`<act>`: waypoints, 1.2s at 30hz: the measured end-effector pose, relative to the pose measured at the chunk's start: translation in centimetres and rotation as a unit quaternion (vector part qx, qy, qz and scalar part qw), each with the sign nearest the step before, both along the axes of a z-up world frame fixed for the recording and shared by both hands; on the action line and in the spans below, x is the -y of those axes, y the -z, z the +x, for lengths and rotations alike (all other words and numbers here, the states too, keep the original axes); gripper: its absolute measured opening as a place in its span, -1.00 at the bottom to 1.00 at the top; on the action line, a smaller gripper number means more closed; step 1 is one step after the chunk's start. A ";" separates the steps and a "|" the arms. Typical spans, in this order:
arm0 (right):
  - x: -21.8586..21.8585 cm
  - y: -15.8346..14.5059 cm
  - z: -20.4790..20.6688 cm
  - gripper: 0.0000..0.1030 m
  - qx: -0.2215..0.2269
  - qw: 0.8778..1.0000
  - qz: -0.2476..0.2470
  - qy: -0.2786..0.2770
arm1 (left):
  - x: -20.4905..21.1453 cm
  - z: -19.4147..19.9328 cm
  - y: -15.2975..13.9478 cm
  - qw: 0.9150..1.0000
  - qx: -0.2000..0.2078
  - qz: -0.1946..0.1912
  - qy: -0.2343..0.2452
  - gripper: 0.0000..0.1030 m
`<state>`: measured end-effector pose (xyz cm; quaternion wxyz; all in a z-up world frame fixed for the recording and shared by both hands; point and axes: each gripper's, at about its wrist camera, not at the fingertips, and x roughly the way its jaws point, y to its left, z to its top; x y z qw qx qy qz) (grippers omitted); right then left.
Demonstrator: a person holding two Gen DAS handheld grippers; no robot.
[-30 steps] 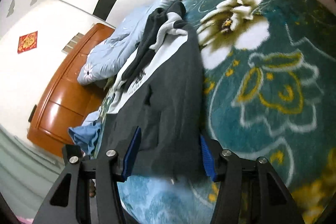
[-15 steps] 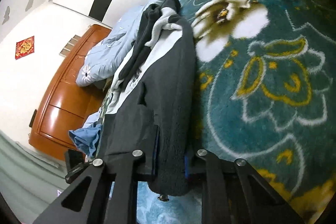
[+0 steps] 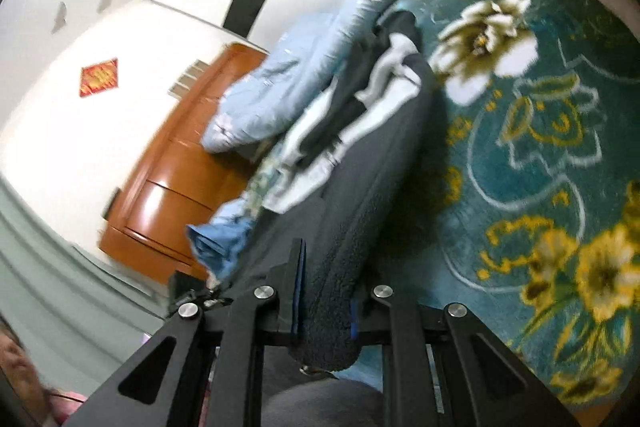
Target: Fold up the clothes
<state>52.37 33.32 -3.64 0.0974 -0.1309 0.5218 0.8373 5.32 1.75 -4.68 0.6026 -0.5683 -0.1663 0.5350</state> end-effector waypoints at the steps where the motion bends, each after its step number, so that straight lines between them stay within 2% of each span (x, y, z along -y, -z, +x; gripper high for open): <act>1: -0.4 -0.6 -0.3 -0.67 -0.010 1.000 0.002 0.000 | -0.7 -0.6 -0.7 1.000 0.001 0.010 -0.003 -0.59; 5: -3.2 -4.2 -3.0 -0.67 -0.037 0.999 0.019 0.009 | -4.0 -3.5 -3.8 0.999 0.009 0.049 -0.024 -0.59; 8: -6.3 -6.1 -5.4 -0.67 -0.048 0.999 0.013 0.023 | -7.5 -6.2 -5.5 0.996 0.024 0.065 -0.052 -0.59; 14: -13.5 -6.9 -10.3 -0.67 -0.041 0.996 -0.038 0.068 | -15.4 -11.6 -7.0 0.995 0.018 0.042 -0.092 -0.59; 23: -24.0 -4.1 -15.5 -0.67 0.031 0.987 -0.069 0.142 | -26.1 -17.9 -2.5 0.990 0.028 -0.037 -0.131 -0.59; 27: -28.0 -0.7 -15.4 -0.67 0.034 0.978 -0.090 0.185 | -30.0 -19.7 1.1 0.987 0.046 -0.065 -0.137 -0.58; 29: -29.1 1.1 -15.3 -0.67 0.042 0.975 -0.099 0.195 | -30.7 -19.7 2.1 0.986 0.055 -0.075 -0.136 -0.56; 32: -29.5 2.3 -15.5 -0.64 0.053 0.978 -0.093 0.178 | -32.2 -20.1 3.0 0.987 0.078 -0.073 -0.123 -0.32; 33: -29.3 2.3 -15.6 -0.63 0.059 0.980 -0.084 0.169 | -32.4 -20.1 2.6 0.987 0.075 -0.067 -0.125 -0.09; 34: -29.0 2.2 -15.6 -0.63 0.069 0.982 -0.074 0.161 | -32.3 -20.1 1.9 0.988 0.065 -0.054 -0.127 0.13; 36: -28.1 1.8 -15.6 -0.63 0.088 0.984 -0.054 0.148 | -31.7 -19.6 -0.2 0.991 0.021 -0.030 -0.130 0.31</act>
